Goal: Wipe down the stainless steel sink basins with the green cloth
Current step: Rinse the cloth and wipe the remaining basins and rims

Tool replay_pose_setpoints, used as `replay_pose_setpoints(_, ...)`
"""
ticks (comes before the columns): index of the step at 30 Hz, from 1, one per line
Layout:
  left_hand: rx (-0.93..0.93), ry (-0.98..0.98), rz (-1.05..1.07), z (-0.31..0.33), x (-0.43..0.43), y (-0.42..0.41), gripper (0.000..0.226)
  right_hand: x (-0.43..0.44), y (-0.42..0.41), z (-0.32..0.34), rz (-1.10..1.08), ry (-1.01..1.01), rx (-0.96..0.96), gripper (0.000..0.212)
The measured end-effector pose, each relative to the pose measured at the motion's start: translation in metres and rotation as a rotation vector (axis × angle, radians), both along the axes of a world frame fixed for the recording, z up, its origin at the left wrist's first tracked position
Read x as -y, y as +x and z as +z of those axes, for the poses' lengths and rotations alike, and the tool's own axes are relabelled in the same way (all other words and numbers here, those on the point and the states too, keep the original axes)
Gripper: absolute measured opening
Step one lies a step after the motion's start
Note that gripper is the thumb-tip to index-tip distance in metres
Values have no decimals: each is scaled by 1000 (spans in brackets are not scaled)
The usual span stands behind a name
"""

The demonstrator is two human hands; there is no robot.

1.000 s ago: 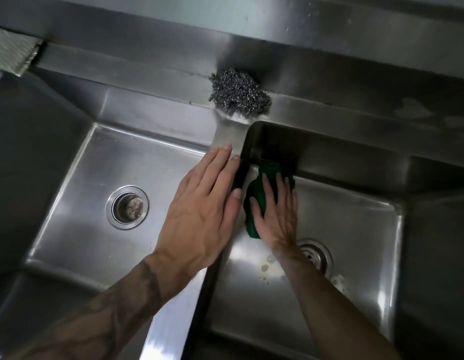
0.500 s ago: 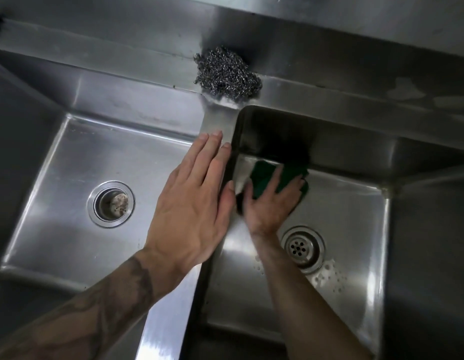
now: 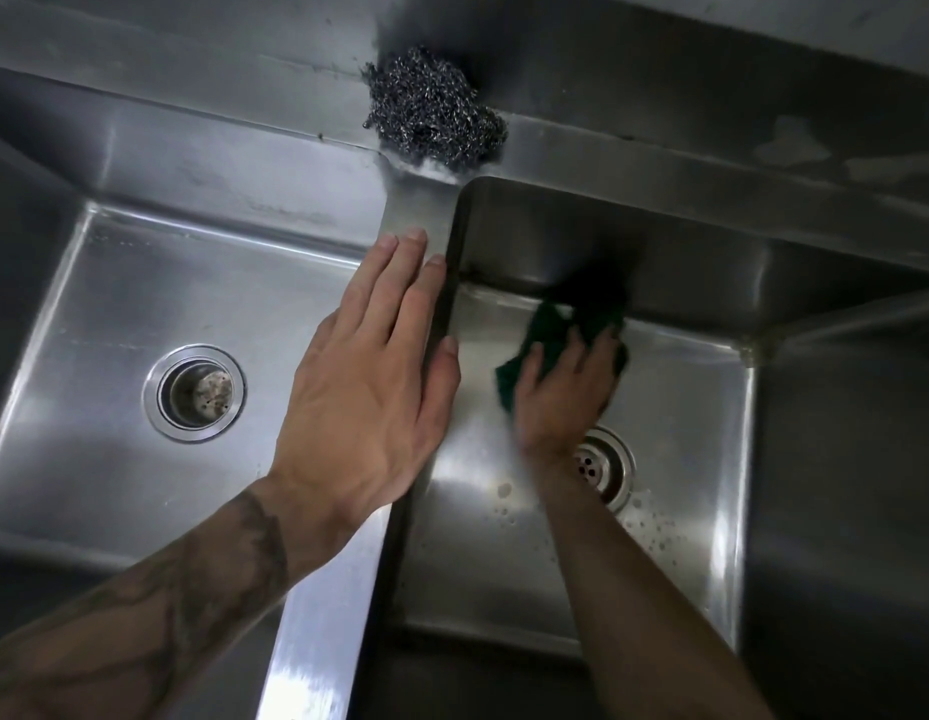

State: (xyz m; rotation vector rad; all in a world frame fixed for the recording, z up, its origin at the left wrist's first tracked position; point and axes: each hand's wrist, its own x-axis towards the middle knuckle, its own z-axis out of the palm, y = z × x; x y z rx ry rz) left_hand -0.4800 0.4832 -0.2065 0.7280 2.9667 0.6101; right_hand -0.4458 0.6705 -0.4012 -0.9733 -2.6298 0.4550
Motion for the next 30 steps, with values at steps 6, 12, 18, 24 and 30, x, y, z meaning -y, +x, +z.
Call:
replay_pose_setpoints(6,2,-6,-2,0,0,0,58,28,0,0,510,-9,48,60)
replay_pose_setpoints(12,-8,-5,2,2,0,0,57,4,10,6,249,9,176,67)
replay_pose_setpoints(18,7,-9,7,1,0,-1,59,58,66,5,596,14,159,59)
replay_pose_setpoints(24,-22,-26,-5,2,-1,0,59,1,39,2,339,29,195,60)
replay_pose_setpoints(30,-27,-21,9,5,-2,1,59,76,83,12,538,-41,160,59)
